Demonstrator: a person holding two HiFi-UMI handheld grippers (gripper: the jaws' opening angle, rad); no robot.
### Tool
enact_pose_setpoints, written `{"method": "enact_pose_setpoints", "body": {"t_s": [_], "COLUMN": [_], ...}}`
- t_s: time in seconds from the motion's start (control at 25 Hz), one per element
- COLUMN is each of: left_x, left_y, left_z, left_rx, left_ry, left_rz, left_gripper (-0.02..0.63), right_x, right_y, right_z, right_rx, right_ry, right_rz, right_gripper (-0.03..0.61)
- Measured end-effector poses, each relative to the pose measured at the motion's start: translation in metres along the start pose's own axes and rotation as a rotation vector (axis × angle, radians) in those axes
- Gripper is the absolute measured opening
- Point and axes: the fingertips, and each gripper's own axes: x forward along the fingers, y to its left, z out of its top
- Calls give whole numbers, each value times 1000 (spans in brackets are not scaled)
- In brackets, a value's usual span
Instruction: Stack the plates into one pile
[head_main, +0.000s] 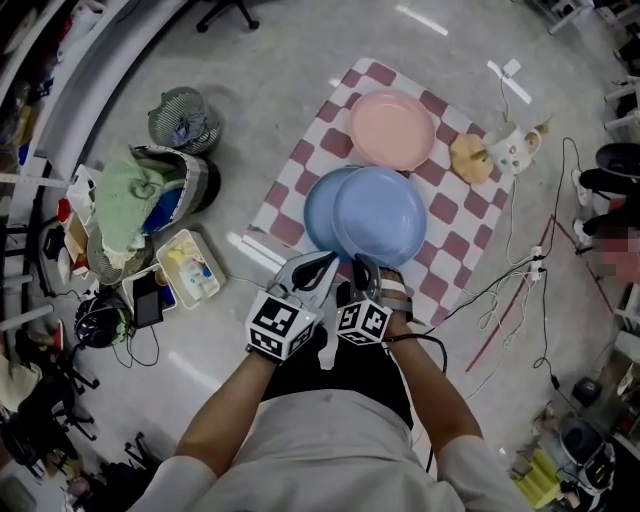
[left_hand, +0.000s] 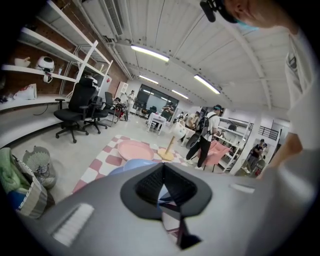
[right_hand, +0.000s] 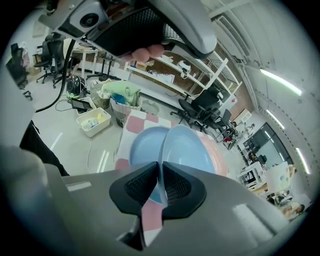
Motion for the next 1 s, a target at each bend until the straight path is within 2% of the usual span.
{"method": "enact_pose_setpoints", "body": {"t_s": [0.64,0.76,0.84,1.0], "left_x": [-19,-19,-18,-15], "left_y": [41,47,49,49], "left_z": [-12,-13,-14,-14], "left_rx": [-51,-59,-63,-69], "left_ry": [3,7,10,17], "left_rz": [76,85,88,89], "left_gripper": [6,6,6,6], "right_x": [44,50,53,52], "right_y": [46,55,58,58], "right_z": [22,20,15,1], "right_rx": [-157,-154,-138,-101], "right_ry": [-34,-19,9,62], "right_rz": [58,102,134,192], "right_gripper": [29,34,66,89]}}
